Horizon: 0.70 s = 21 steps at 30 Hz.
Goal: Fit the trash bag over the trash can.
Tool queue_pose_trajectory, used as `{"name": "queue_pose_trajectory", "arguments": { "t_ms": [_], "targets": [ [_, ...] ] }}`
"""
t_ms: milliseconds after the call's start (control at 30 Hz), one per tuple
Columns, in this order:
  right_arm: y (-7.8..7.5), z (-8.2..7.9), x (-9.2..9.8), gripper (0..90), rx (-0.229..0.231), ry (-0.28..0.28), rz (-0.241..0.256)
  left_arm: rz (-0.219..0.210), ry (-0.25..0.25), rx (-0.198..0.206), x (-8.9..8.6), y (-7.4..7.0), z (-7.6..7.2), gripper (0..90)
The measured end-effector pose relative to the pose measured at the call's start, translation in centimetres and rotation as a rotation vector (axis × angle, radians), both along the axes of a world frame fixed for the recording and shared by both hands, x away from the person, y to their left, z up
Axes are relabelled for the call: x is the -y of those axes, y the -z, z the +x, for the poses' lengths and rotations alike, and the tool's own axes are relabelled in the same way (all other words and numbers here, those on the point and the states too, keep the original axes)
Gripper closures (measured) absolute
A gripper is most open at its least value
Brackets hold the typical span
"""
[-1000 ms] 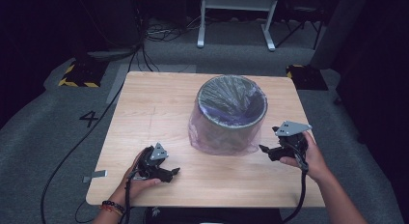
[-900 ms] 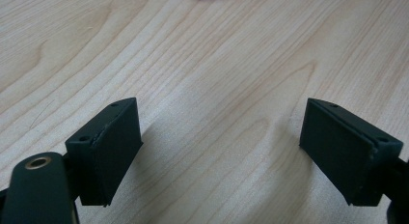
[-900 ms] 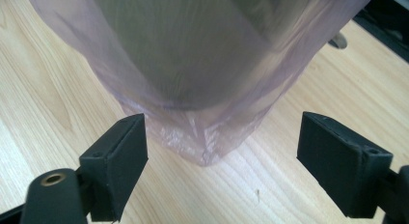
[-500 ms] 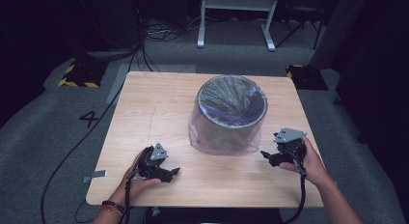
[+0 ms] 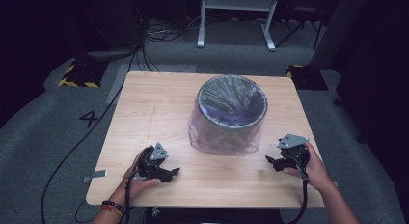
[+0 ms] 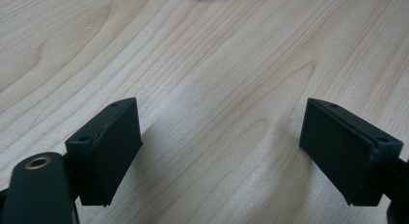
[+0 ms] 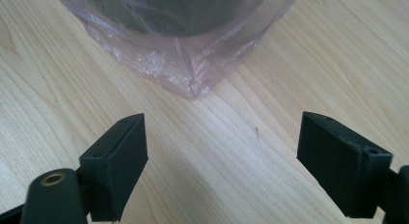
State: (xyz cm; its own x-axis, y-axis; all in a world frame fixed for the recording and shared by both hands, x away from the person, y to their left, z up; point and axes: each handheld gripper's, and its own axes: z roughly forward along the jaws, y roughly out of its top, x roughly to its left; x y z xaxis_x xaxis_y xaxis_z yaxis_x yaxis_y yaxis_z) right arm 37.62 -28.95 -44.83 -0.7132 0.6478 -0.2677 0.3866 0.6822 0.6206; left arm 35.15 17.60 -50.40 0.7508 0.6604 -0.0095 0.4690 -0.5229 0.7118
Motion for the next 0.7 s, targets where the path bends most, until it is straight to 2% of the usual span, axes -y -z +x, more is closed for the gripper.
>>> {"name": "queue_pose_trajectory", "arguments": {
  "t_ms": [433,700],
  "targets": [
    [1.3,-0.5,0.9,18.9,-0.017,0.022,0.010,0.000,0.000,0.000,0.0,0.0,0.0,14.3],
    [2.3,-0.9,1.7,18.9,-0.035,0.026,0.044,0.000,0.000,0.000,0.0,0.0,0.0,14.3]
  ]
}}
